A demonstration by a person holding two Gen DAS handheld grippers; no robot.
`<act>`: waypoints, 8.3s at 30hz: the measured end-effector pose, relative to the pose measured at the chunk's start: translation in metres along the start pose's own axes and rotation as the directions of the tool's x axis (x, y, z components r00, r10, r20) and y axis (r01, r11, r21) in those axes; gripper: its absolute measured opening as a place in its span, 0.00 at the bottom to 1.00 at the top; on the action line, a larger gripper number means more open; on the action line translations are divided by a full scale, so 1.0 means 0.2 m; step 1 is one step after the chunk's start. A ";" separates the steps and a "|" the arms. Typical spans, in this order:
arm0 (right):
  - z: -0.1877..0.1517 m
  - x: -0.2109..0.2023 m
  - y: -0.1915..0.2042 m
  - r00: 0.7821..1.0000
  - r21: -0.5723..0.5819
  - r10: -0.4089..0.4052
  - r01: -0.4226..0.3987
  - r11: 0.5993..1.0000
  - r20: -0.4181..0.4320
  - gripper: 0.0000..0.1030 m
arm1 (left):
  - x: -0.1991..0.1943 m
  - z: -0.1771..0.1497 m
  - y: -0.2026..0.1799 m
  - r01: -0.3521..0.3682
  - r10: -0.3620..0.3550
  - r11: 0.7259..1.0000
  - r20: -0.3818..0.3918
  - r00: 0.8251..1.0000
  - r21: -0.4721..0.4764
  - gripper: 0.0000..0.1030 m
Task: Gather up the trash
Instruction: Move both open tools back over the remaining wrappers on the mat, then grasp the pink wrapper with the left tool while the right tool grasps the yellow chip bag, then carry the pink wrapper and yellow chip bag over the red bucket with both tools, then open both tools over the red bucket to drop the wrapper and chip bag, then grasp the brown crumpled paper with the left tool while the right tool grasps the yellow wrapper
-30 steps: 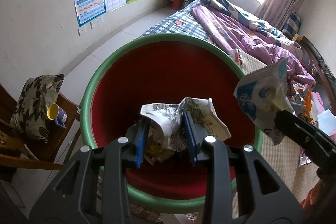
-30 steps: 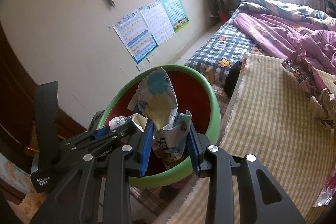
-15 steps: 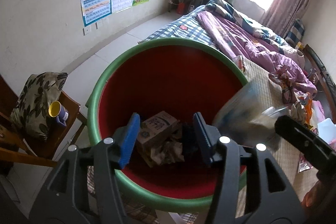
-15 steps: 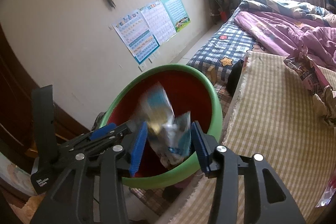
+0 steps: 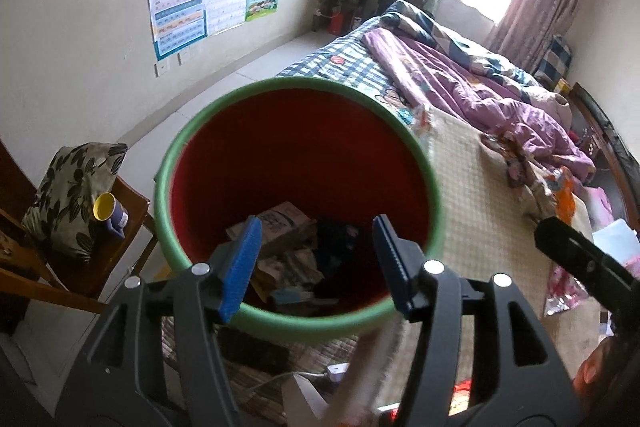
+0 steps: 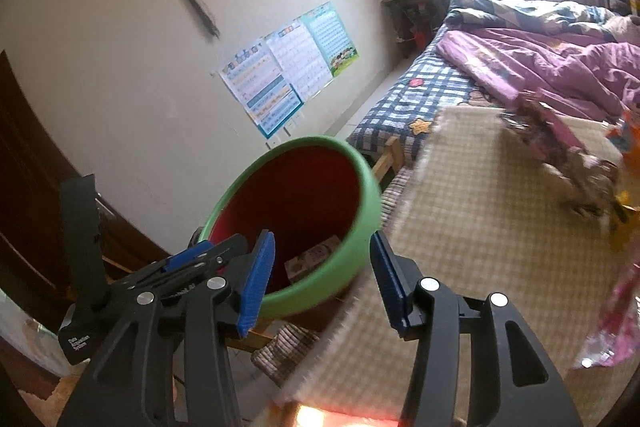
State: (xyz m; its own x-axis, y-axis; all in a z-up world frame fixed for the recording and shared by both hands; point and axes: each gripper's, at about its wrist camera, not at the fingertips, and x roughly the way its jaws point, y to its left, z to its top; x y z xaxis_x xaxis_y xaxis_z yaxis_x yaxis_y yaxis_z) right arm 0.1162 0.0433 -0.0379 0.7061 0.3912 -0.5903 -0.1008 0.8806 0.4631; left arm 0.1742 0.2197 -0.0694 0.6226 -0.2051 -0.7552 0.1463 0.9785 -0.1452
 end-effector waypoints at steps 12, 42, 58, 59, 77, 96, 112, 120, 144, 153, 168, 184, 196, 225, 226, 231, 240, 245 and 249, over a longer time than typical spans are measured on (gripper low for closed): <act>-0.13 -0.60 -0.60 0.991 0.121 -0.121 0.113 0.986 0.060 0.48 | -0.09 -0.22 -0.58 0.052 -0.050 0.995 -0.032 0.998 0.086 0.53; -0.31 -1.05 -1.38 0.972 0.306 -0.230 0.205 0.930 0.046 0.48 | 0.36 -0.54 -1.57 0.215 -0.134 0.938 -0.287 0.948 0.271 0.50; -0.28 -0.87 -1.50 0.976 0.288 -0.217 0.213 0.934 -0.019 0.48 | 0.23 -0.54 -1.63 0.124 -0.111 0.939 -0.060 0.992 0.320 0.82; -0.28 -0.87 -1.51 0.975 0.292 -0.220 0.216 0.932 -0.021 0.48 | 0.23 -0.54 -1.66 0.100 -0.089 0.928 -0.047 0.995 0.358 0.82; -0.22 -0.75 -1.50 0.977 0.221 -0.208 0.212 0.952 -0.043 0.48 | 0.34 -0.58 -1.67 0.049 0.013 0.904 -0.141 0.990 0.426 0.19; -0.14 -0.49 -1.55 0.972 0.217 -0.212 0.230 0.949 -0.100 0.38 | 0.26 -0.62 -1.43 0.057 0.002 0.951 -0.191 0.982 0.303 0.24; -0.18 -0.80 -1.40 0.978 0.238 -0.210 0.204 0.950 -0.003 0.38 | 0.16 -0.53 -1.39 0.112 -0.077 0.968 -0.161 0.984 0.225 0.18; -0.15 -0.87 -1.24 0.980 0.181 -0.193 0.182 0.966 0.043 0.38 | 0.03 -0.46 -1.34 0.129 -0.111 0.973 -0.099 0.989 0.192 0.17; -0.14 -0.78 -0.87 0.986 0.057 -0.158 0.155 0.986 0.059 0.38 | -0.16 -0.40 -1.09 0.111 -0.114 0.982 0.009 0.993 0.150 0.17; -0.14 -0.69 -0.67 0.985 0.025 -0.159 0.157 0.987 0.065 0.38 | -0.19 -0.33 -0.88 0.113 -0.117 0.985 0.026 0.993 0.130 0.17; -0.10 -0.42 -0.38 0.984 0.012 -0.168 0.167 0.986 0.057 0.38 | -0.15 -0.19 -0.50 0.100 -0.105 0.988 0.030 0.994 0.116 0.17; -0.04 -0.15 -0.10 0.986 -0.011 -0.157 0.158 0.987 0.057 0.38 | -0.10 -0.03 -0.10 0.038 -0.043 0.995 0.056 0.997 0.095 0.17; 0.03 0.05 0.08 0.988 -0.104 -0.149 0.152 0.983 0.038 0.38 | -0.04 0.02 0.05 0.012 -0.015 0.997 0.050 0.999 0.075 0.17; 0.06 0.29 0.18 0.991 -0.134 -0.130 0.127 0.983 -0.017 0.39 | 0.11 0.09 0.17 0.005 -0.006 0.998 0.018 1.000 0.055 0.17; 0.06 0.30 0.18 0.991 -0.136 -0.129 0.126 0.983 -0.018 0.39 | 0.12 0.10 0.17 0.005 -0.006 0.998 0.017 1.000 0.055 0.17; 0.06 0.34 0.18 0.992 -0.131 -0.119 0.115 0.985 -0.027 0.39 | 0.16 0.10 0.18 -0.002 0.001 0.998 0.008 1.000 0.057 0.17; 0.06 0.35 0.14 0.995 -0.093 -0.090 0.087 0.992 -0.029 0.53 | 0.18 0.10 0.20 -0.023 0.023 1.000 0.007 1.000 0.016 0.42; 0.06 0.26 0.07 0.995 -0.055 -0.104 0.103 0.993 -0.010 0.57 | 0.16 0.08 0.17 -0.014 0.014 1.000 -0.002 1.000 0.005 0.49; 0.05 0.15 -0.06 0.992 -0.005 -0.129 0.129 0.992 0.009 0.58 | 0.12 0.04 0.09 -0.001 0.001 1.000 0.003 1.000 0.025 0.55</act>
State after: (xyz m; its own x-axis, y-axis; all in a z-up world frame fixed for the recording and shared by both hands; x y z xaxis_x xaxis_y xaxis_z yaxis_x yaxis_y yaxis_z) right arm 0.1445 0.0410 -0.0551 0.7197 0.2716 -0.6390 -0.0124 0.9252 0.3794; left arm 0.1983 0.2321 -0.0840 0.6250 -0.2043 -0.7534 0.1645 0.9779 -0.1287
